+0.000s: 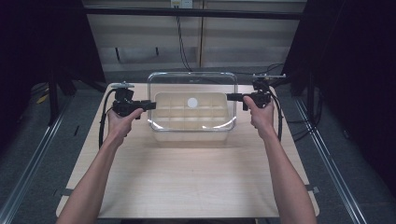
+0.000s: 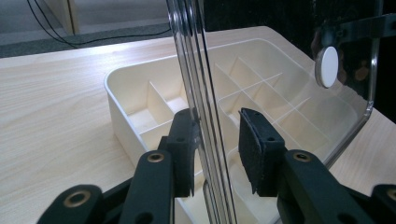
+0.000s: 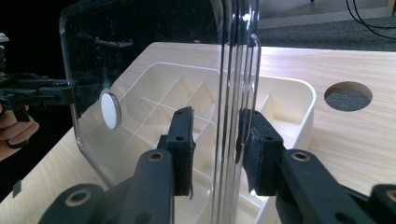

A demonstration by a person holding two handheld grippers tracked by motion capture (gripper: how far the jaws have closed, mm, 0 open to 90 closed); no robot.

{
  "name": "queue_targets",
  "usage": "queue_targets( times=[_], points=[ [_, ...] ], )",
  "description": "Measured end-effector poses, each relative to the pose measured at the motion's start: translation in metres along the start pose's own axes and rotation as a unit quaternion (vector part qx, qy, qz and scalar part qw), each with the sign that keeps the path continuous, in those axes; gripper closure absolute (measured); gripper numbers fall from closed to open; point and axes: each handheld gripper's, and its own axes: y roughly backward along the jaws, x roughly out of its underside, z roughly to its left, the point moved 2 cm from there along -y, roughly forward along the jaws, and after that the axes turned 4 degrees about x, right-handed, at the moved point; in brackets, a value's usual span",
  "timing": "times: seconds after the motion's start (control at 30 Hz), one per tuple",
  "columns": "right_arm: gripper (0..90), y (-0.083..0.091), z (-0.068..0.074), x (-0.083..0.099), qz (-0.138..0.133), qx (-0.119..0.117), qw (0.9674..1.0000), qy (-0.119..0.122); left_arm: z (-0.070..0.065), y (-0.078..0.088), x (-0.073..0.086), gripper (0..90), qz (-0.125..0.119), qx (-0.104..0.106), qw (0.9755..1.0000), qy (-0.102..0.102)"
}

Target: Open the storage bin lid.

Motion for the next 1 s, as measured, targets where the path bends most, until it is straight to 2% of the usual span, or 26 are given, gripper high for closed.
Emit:
queue_targets(
  times=[0.07, 0.2, 0.37, 0.5, 0.8, 0.93, 1.0],
  points=[
    [67.8, 0.002, 0.001, 0.000, -0.002, -0.005, 1.0000, 0.000, 0.000, 0.001, 0.001, 68.1, -0.005, 0.002, 1.0000, 0.005],
    [67.9, 0.005, 0.003, 0.001, -0.005, -0.009, 0.9999, 0.002, -0.003, 0.005, 0.000, 68.9, -0.005, 0.001, 1.0000, -0.002],
    [68.0, 0.011, 0.006, 0.005, -0.008, -0.011, 0.9999, 0.001, -0.006, 0.007, 0.000, 69.9, -0.009, 0.007, 0.9999, -0.001],
    [68.1, 0.012, 0.006, 0.007, -0.002, -0.014, 0.9999, 0.002, -0.008, 0.006, 0.003, 69.5, 0.009, 0.008, 0.9999, -0.011],
    [68.0, 0.017, 0.008, 0.011, -0.002, -0.012, 0.9999, 0.004, -0.012, 0.007, 0.008, 70.2, 0.005, 0.012, 0.9999, -0.010],
    [68.4, 0.020, 0.011, 0.013, -0.005, -0.013, 0.9999, 0.004, -0.013, 0.010, 0.011, 70.4, 0.011, 0.012, 0.9998, -0.012],
    [68.6, 0.020, 0.012, 0.014, -0.006, -0.015, 0.9999, 0.004, -0.014, 0.010, 0.013, 70.3, 0.007, 0.014, 0.9999, -0.006]
  ],
)
